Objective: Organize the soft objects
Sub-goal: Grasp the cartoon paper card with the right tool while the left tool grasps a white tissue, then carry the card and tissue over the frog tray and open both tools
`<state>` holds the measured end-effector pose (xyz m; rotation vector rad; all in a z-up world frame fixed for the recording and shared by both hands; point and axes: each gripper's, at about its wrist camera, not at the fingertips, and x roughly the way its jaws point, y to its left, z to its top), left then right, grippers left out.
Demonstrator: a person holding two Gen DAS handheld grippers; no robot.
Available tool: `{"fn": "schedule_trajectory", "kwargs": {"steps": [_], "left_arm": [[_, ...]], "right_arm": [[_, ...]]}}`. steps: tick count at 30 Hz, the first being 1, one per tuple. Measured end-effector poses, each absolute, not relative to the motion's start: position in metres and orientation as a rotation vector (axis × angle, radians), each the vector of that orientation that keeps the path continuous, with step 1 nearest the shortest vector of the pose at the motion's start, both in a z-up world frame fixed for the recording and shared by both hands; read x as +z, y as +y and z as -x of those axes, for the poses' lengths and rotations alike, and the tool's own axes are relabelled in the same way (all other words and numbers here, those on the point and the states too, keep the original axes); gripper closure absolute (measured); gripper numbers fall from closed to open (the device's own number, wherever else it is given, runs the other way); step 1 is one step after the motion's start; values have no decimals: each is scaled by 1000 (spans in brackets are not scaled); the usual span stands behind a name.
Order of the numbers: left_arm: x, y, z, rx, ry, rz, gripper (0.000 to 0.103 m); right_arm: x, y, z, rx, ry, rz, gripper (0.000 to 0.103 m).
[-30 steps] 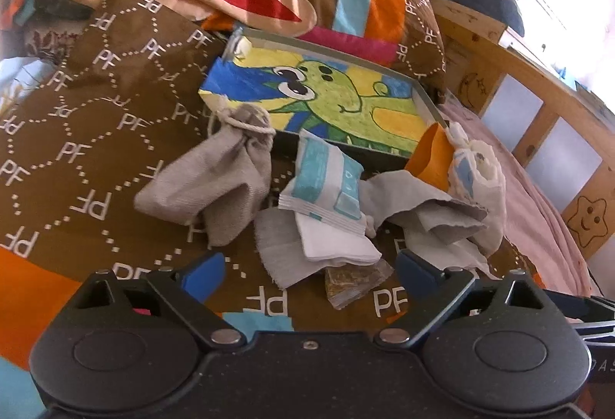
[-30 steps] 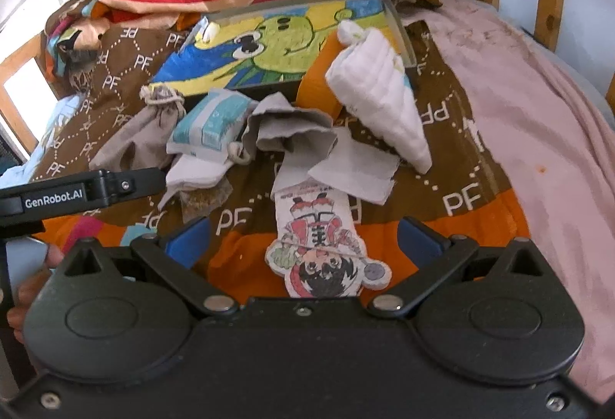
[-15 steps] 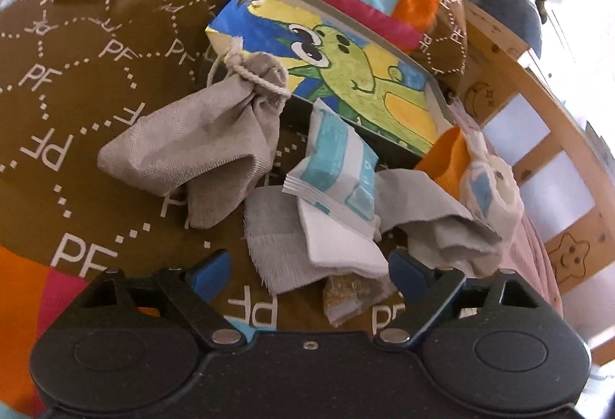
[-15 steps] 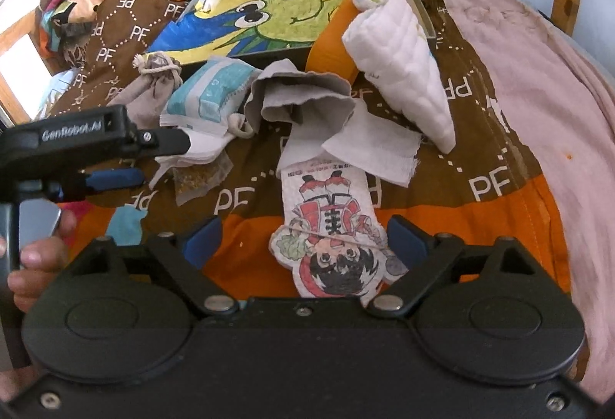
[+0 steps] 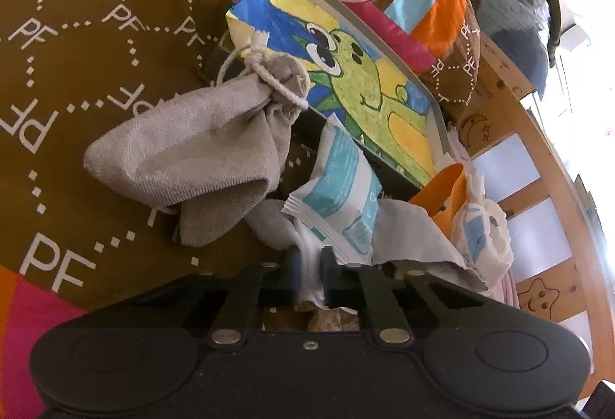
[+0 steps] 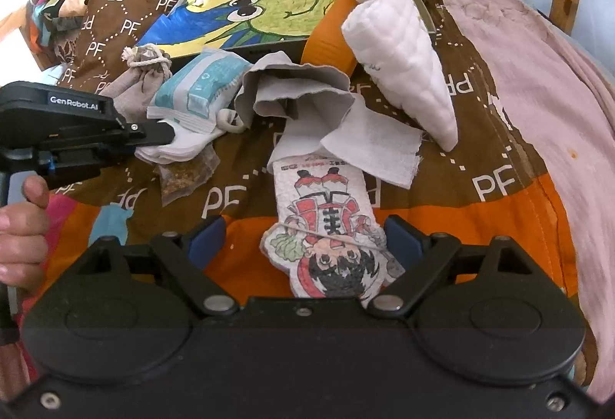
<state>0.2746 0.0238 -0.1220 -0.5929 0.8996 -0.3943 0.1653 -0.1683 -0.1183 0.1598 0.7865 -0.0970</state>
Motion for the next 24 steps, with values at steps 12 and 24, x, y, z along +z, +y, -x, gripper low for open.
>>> {"fn": "schedule_trajectory", "kwargs": {"steps": [12, 24], "left_arm": [[-101, 27, -252, -402, 868, 566, 100], [-79, 25, -202, -418, 880, 493, 100]], "right_arm": [[-122, -173, -168, -117, 781, -160, 31], [-117, -165, -165, -86, 771, -99, 46]]}}
